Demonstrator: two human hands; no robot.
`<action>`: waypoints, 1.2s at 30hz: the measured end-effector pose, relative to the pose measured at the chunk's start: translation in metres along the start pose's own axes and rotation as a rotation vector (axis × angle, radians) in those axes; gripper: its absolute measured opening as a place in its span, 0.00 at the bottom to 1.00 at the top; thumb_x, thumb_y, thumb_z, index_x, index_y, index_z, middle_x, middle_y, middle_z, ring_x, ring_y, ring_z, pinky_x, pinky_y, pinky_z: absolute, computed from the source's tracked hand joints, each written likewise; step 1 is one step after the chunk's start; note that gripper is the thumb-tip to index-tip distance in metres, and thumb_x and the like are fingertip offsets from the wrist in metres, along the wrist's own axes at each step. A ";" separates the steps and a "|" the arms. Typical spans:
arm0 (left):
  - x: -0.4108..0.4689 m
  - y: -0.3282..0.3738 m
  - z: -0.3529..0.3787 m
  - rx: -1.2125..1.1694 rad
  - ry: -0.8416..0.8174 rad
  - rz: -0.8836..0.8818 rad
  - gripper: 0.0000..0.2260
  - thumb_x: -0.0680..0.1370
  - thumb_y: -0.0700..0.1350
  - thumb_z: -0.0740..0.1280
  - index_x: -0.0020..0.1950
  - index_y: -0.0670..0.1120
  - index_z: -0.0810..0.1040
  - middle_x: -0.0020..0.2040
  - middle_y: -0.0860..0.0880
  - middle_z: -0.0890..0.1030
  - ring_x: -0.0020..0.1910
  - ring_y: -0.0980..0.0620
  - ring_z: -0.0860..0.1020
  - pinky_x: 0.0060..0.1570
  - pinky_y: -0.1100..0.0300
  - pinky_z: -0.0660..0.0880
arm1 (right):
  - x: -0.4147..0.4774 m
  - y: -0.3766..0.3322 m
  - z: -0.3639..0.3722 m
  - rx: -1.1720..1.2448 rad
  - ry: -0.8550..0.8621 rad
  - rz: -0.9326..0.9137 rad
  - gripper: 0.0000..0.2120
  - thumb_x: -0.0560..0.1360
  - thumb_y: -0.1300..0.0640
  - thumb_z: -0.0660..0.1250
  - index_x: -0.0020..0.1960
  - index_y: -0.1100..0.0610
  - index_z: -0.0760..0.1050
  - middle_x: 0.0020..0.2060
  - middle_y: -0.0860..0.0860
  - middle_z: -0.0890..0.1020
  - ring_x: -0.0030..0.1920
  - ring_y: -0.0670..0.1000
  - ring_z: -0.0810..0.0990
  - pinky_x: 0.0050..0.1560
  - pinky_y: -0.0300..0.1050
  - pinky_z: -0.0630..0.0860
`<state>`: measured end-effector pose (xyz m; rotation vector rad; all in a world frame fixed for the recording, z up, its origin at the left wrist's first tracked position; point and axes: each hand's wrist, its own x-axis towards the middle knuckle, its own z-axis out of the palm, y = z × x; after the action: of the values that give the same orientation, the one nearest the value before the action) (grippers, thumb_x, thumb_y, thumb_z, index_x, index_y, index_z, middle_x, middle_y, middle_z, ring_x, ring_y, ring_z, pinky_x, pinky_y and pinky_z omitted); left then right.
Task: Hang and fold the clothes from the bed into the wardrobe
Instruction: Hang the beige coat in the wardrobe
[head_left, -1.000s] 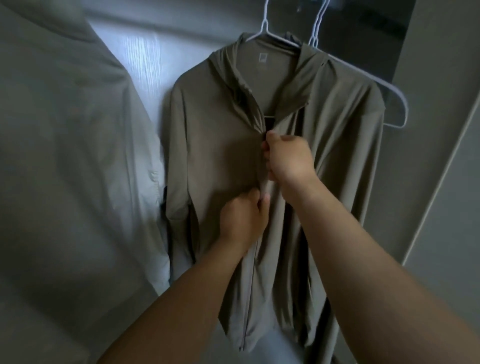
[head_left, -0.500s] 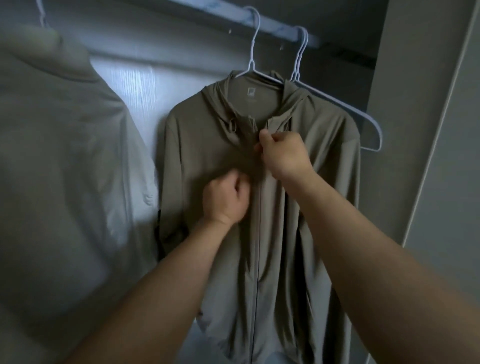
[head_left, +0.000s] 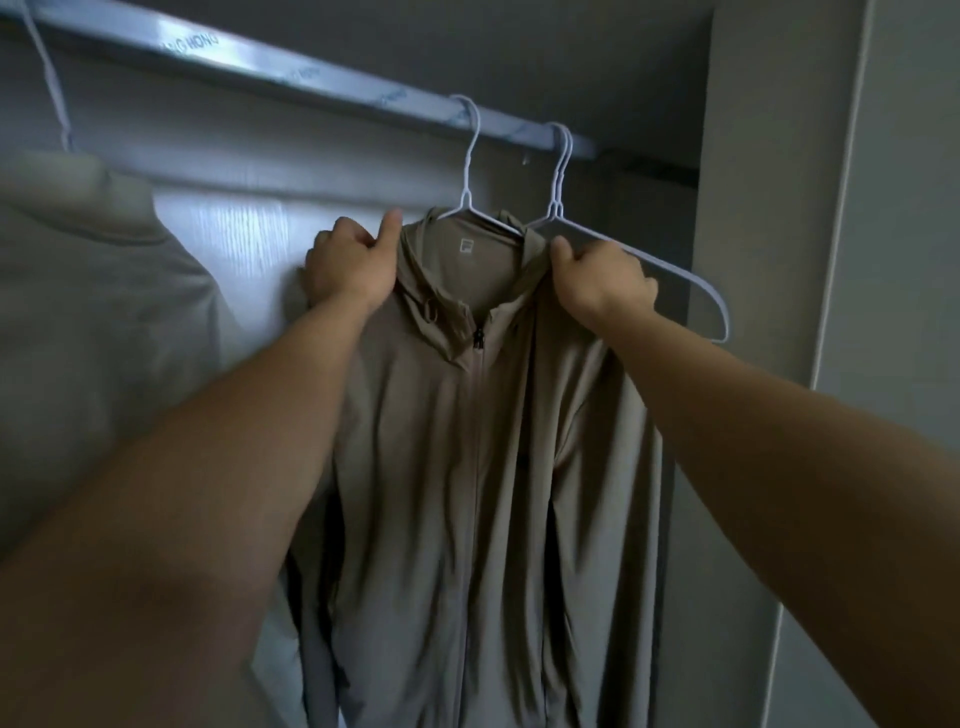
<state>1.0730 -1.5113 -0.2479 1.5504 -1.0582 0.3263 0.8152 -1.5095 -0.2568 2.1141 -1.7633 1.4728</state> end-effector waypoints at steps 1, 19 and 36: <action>0.003 0.003 -0.001 0.020 -0.003 0.003 0.32 0.70 0.76 0.53 0.50 0.50 0.76 0.57 0.46 0.79 0.58 0.40 0.77 0.64 0.44 0.70 | 0.004 -0.003 0.001 0.044 -0.034 0.026 0.32 0.78 0.34 0.50 0.60 0.57 0.78 0.58 0.58 0.80 0.60 0.62 0.77 0.66 0.60 0.69; 0.028 0.029 -0.061 -0.371 -0.553 -0.235 0.04 0.78 0.44 0.68 0.44 0.47 0.80 0.44 0.51 0.81 0.38 0.56 0.78 0.34 0.62 0.75 | 0.038 -0.025 -0.019 0.420 0.019 0.199 0.12 0.77 0.59 0.63 0.35 0.56 0.68 0.34 0.52 0.72 0.45 0.55 0.75 0.43 0.45 0.70; 0.039 0.022 -0.045 -0.514 -0.323 -0.476 0.21 0.84 0.44 0.53 0.78 0.44 0.62 0.72 0.43 0.72 0.70 0.47 0.73 0.62 0.64 0.74 | 0.045 -0.028 -0.038 0.261 0.090 0.134 0.11 0.79 0.61 0.59 0.37 0.57 0.68 0.36 0.52 0.72 0.34 0.49 0.70 0.29 0.41 0.63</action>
<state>1.0930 -1.4862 -0.1937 1.3467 -0.8842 -0.5042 0.8091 -1.5127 -0.1919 2.0324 -1.7995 1.8963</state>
